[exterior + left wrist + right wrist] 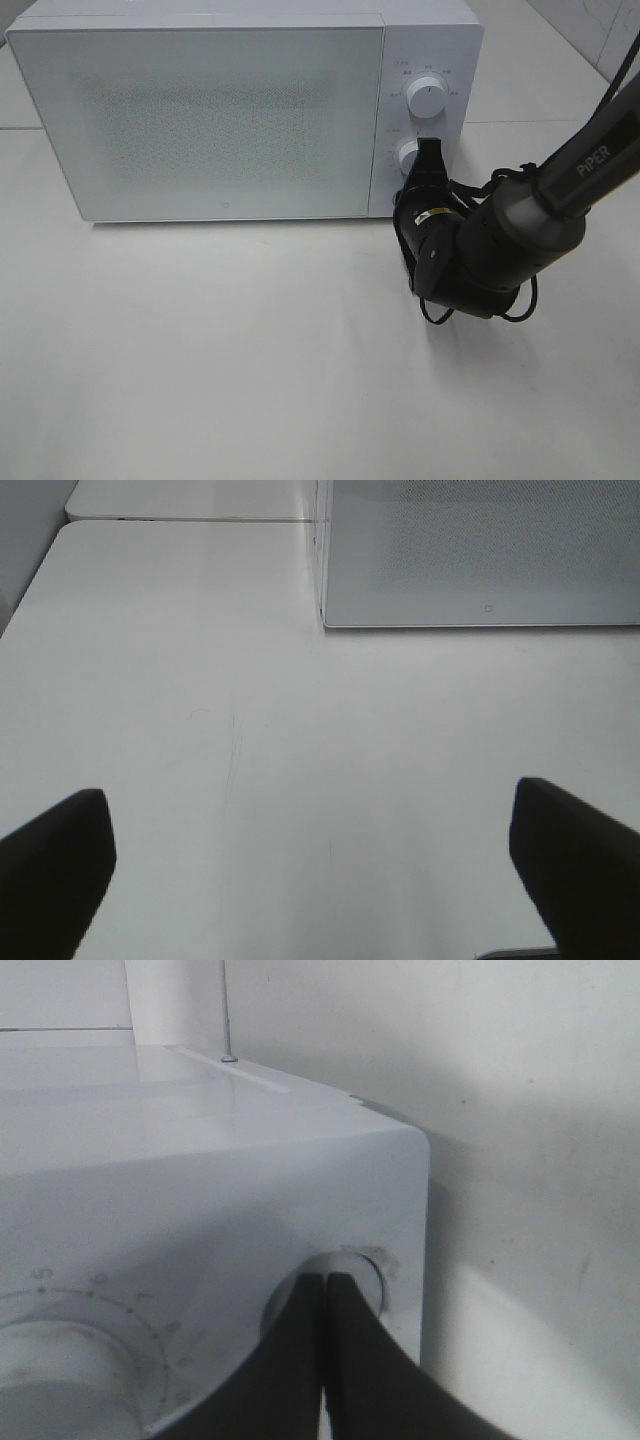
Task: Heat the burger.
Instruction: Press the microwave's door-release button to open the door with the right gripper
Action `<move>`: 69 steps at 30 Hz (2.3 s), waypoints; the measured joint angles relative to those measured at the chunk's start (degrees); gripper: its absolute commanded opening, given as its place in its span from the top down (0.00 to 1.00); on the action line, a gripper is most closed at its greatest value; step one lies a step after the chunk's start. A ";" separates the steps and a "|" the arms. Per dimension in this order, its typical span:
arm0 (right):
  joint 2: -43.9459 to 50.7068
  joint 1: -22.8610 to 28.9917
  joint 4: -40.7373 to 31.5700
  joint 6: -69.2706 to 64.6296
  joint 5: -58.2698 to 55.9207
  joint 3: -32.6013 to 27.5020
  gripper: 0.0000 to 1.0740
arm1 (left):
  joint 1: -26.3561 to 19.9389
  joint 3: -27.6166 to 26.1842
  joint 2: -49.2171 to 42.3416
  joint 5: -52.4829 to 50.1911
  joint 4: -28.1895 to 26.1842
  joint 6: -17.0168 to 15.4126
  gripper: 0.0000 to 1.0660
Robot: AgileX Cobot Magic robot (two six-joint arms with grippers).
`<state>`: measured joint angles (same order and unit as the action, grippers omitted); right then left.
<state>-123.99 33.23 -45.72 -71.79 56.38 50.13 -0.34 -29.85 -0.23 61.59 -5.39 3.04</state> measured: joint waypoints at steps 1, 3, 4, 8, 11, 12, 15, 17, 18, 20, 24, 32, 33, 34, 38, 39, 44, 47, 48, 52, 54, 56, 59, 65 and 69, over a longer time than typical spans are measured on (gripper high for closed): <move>0.00 0.00 -0.11 0.00 0.00 0.11 1.00 | 0.00 0.00 0.00 0.00 0.00 0.00 0.06; 0.00 0.00 -0.74 0.00 -0.11 0.57 1.00 | 0.00 0.00 0.00 0.00 0.00 0.00 0.06; -0.23 0.11 -1.32 0.06 -0.46 1.09 1.00 | 0.00 0.00 0.00 0.00 0.00 0.00 0.06; -0.92 0.34 -1.55 0.23 -0.52 1.89 1.00 | 0.00 0.00 0.00 0.00 0.00 0.00 0.06; -1.66 0.46 -2.01 0.63 -0.23 2.58 1.00 | 0.00 0.00 0.00 0.00 0.00 0.00 0.06; -1.89 0.57 -2.64 1.09 -0.11 3.09 1.00 | 0.00 0.00 0.00 0.00 0.00 0.00 0.06; -2.23 0.80 -3.09 1.32 1.03 3.38 1.00 | 0.00 0.00 0.00 0.00 0.00 0.00 0.06; -2.52 0.97 -3.21 1.32 1.66 3.38 1.00 | 0.00 0.00 0.00 0.00 0.00 0.00 0.06; -2.75 1.15 -4.35 1.60 2.29 3.95 1.00 | 0.00 0.00 0.00 0.00 0.00 0.00 0.06; -2.81 1.15 -4.81 1.89 2.35 4.18 1.00 | 0.00 0.00 0.00 0.00 0.00 0.00 0.06; -3.55 1.43 -7.91 4.70 2.29 6.19 1.00 | 0.00 0.00 0.00 0.00 0.00 0.00 0.06; -3.78 1.60 -10.03 6.36 1.60 7.10 1.00 | 0.00 0.00 0.00 0.00 0.00 0.00 0.06; -3.78 1.60 -10.08 6.42 1.43 7.16 1.00 | 0.00 0.00 0.00 0.00 0.00 0.00 0.06; -3.78 1.60 -10.08 6.42 1.43 7.16 1.00 | 0.00 0.00 0.00 0.00 0.00 0.00 0.06; -3.72 1.60 -10.14 6.47 1.03 7.16 1.00 | 0.00 0.00 0.00 0.00 0.00 0.00 0.06; -3.72 1.60 -10.14 6.47 1.03 7.16 1.00 | 0.00 0.00 0.00 0.00 0.00 0.00 0.06; -2.98 1.43 -9.85 6.47 -0.69 6.88 1.00 | 0.00 0.00 0.00 0.00 0.00 0.00 0.06; -2.18 0.92 -8.77 6.47 -2.46 6.30 1.00 | 0.00 0.00 0.00 0.00 0.00 0.00 0.06; -2.18 0.92 -8.77 6.47 -2.46 6.30 1.00 | 0.00 0.00 0.00 0.00 0.00 0.00 0.06; -0.92 0.17 -7.10 6.25 -5.21 5.50 1.00 | 0.00 0.00 0.00 0.00 0.00 0.00 0.06; -0.57 -0.06 -6.88 6.07 -5.73 5.33 1.00 | 0.00 0.00 0.00 0.00 0.00 0.00 0.06; 0.34 -0.29 -6.76 6.02 -6.65 4.93 1.00 | 0.00 0.00 0.00 0.00 0.00 0.00 0.06; 1.66 -0.52 -6.30 6.07 -7.68 4.13 1.00 | 0.00 0.00 0.00 0.00 0.00 0.00 0.06; 3.78 -0.63 -5.21 6.13 -9.57 2.18 1.00 | 0.00 0.00 0.00 0.00 0.00 0.00 0.06; 7.45 -0.69 -3.27 7.79 -12.20 -0.17 1.00 | 0.00 0.00 0.00 0.00 0.00 0.00 0.06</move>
<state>-116.54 32.54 -48.99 -64.00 44.18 49.96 -0.34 -29.85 -0.23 61.59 -5.39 3.04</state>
